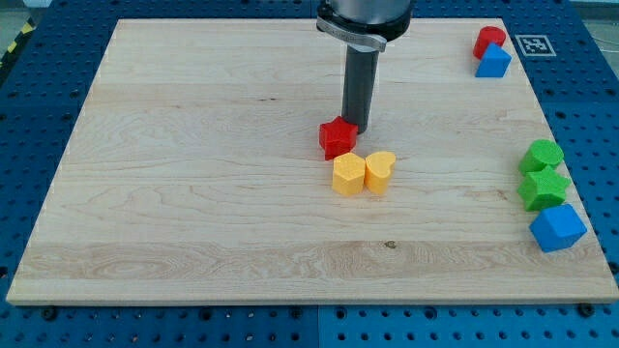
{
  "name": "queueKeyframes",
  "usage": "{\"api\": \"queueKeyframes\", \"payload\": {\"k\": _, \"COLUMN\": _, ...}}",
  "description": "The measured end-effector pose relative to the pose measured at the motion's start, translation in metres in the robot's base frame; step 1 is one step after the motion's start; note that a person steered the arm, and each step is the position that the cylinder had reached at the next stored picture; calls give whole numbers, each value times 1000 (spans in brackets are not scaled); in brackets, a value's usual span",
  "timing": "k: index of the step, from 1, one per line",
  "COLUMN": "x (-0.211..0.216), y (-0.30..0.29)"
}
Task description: Push the red star at the top of the yellow hexagon
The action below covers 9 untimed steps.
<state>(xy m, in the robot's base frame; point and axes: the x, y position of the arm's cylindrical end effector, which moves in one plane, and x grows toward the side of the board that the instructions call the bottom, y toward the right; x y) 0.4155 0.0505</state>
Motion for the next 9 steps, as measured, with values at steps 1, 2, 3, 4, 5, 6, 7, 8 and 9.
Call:
{"api": "queueKeyframes", "payload": {"k": 1, "x": 3, "y": 0}}
{"api": "queueKeyframes", "payload": {"k": 2, "x": -20, "y": 0}}
{"api": "queueKeyframes", "payload": {"k": 3, "x": -17, "y": -12}}
{"api": "queueKeyframes", "payload": {"k": 4, "x": -16, "y": -13}}
{"api": "queueKeyframes", "payload": {"k": 5, "x": -4, "y": -13}}
{"api": "queueKeyframes", "payload": {"k": 6, "x": -6, "y": -15}}
{"api": "queueKeyframes", "payload": {"k": 7, "x": -26, "y": -31}}
{"api": "queueKeyframes", "payload": {"k": 8, "x": -21, "y": -60}}
{"api": "queueKeyframes", "payload": {"k": 9, "x": -8, "y": -69}}
